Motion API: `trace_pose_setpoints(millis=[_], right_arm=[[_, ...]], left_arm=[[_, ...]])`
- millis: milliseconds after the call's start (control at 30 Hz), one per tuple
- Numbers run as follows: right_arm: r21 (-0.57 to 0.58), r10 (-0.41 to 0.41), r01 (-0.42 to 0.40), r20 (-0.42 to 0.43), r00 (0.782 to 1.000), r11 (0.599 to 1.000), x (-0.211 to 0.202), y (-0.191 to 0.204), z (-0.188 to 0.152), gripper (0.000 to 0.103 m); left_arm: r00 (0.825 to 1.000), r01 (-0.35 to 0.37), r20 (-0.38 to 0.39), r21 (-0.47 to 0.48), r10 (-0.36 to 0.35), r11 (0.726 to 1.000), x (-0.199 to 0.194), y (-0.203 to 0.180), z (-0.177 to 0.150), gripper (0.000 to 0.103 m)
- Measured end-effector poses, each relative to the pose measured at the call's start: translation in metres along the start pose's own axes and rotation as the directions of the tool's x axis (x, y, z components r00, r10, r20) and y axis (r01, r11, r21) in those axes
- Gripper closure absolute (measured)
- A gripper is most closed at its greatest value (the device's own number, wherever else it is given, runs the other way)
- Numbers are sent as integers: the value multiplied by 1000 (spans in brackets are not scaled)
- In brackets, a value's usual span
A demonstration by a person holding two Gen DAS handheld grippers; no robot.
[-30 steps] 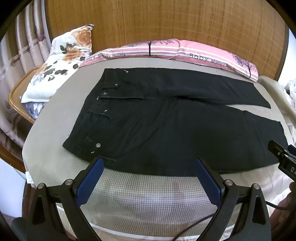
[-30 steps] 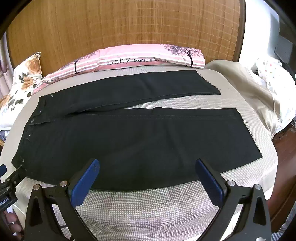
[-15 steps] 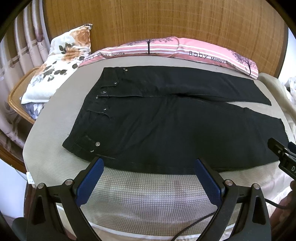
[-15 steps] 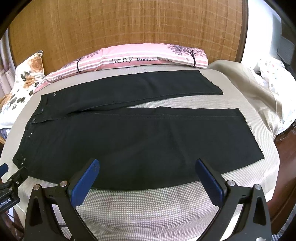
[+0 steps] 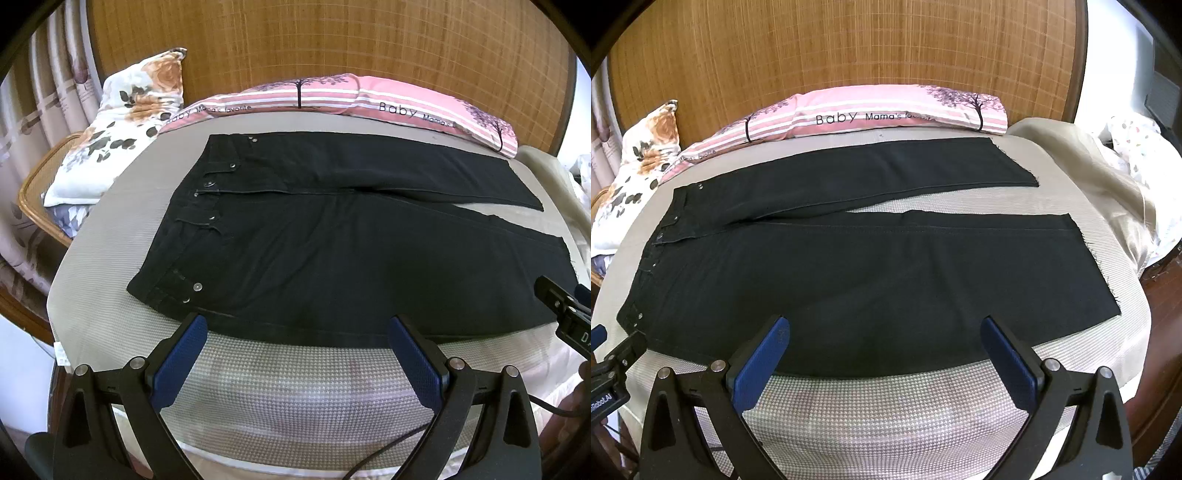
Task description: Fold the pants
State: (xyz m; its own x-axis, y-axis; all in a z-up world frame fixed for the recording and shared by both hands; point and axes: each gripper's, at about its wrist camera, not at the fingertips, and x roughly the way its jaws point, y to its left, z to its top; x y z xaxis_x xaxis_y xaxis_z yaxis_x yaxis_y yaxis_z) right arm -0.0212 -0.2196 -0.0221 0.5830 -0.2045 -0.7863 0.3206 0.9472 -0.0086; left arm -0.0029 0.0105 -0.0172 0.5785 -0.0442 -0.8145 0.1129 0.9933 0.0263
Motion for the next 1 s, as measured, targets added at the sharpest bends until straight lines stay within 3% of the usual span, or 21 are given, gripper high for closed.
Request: trace_pose_setpoints(millis=[1000], right_arm=[[-3,15,-15,-22,1000,1000,6,1,-1,0]], left_arm=[[1000,1,-23,1,-1,1000,8,1,1,5]])
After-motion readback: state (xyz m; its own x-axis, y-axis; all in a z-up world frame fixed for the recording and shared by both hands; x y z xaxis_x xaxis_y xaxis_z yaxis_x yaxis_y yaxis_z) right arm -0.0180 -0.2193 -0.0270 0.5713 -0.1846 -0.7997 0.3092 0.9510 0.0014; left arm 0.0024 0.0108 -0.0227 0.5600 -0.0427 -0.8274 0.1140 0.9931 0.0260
